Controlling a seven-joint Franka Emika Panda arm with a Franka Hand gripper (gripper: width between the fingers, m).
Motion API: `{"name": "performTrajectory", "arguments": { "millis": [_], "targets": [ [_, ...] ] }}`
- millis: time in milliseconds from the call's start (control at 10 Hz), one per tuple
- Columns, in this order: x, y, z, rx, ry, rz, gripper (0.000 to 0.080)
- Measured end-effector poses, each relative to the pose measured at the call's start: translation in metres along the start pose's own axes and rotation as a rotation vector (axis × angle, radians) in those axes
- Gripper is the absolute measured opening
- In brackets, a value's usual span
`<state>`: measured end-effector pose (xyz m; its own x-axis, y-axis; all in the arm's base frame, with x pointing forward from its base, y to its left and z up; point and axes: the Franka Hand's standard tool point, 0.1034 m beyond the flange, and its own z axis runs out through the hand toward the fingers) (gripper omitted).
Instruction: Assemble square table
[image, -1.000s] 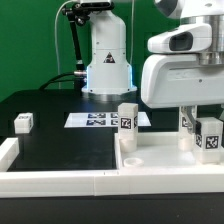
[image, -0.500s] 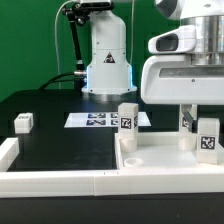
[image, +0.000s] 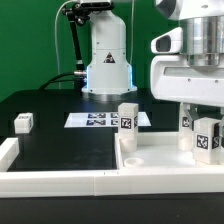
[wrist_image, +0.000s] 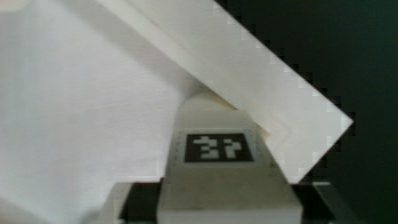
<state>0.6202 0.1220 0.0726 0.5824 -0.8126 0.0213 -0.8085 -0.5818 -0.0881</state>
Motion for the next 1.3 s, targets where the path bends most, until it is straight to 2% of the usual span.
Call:
{"name": "performTrajectory", "arguments": {
  "millis": [300, 600, 700, 800, 900, 1000, 1300],
  "targets": [
    [0.0015, 0.0004, 0.0, 0.008, -0.014, 0.23, 0.0291],
    [0.0001, -0.0001, 0.0002, 0.01, -0.022, 0.311, 0.0291],
    [-0.0002, -0.0001, 0.0002, 0.01, -0.022, 0.271, 0.0463],
    [-0.0017, -0.0009, 0.0, 0.009, -0.024, 0.214, 0.0583],
    [-0.0028, -0.0019, -0.0002, 0.01, -0.023, 0.144, 0.0583],
    [-0.0027, -0.0025, -0.0006, 0.011, -0.019, 0.02, 0.0637],
    [0.0008, -0.0011, -0.0007, 0.013, -0.015, -0.228, 0.0646]
  ]
}}
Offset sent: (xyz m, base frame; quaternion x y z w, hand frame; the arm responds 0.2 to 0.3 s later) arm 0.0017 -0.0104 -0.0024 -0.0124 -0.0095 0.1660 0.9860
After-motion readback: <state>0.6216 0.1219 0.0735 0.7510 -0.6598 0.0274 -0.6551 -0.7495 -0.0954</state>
